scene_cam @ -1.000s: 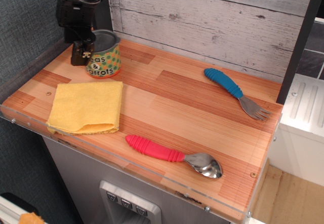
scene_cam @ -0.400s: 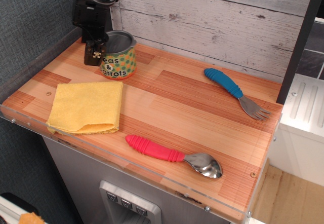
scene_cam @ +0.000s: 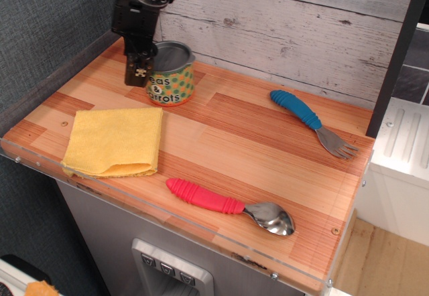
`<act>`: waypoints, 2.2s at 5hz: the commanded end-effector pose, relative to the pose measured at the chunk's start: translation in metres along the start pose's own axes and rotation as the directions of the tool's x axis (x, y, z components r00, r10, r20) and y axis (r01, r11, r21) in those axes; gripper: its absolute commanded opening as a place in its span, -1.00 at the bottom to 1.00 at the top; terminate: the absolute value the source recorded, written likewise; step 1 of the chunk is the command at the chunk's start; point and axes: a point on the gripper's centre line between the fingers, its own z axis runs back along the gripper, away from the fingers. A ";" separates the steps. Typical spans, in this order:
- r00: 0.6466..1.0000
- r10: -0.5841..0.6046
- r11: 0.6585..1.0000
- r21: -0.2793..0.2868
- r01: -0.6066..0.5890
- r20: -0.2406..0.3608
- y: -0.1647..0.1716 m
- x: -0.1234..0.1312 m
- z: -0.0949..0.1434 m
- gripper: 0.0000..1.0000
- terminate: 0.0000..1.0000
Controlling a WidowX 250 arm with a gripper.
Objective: Place the can between the towel and blue fork
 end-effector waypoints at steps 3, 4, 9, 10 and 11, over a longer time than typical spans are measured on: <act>0.990 -0.143 0.984 -0.104 0.141 -0.004 0.029 -0.038 0.030 1.00 -1.00; 0.985 -0.172 0.978 -0.117 0.170 -0.007 0.035 -0.042 0.033 1.00 -1.00; 0.977 -0.215 0.965 -0.159 0.209 -0.015 0.044 -0.039 0.053 1.00 -1.00; 0.974 -0.225 0.961 -0.170 0.217 -0.027 0.038 -0.033 0.067 1.00 -1.00; 0.930 -0.365 0.919 -0.173 0.354 -0.039 0.030 -0.032 0.085 1.00 -1.00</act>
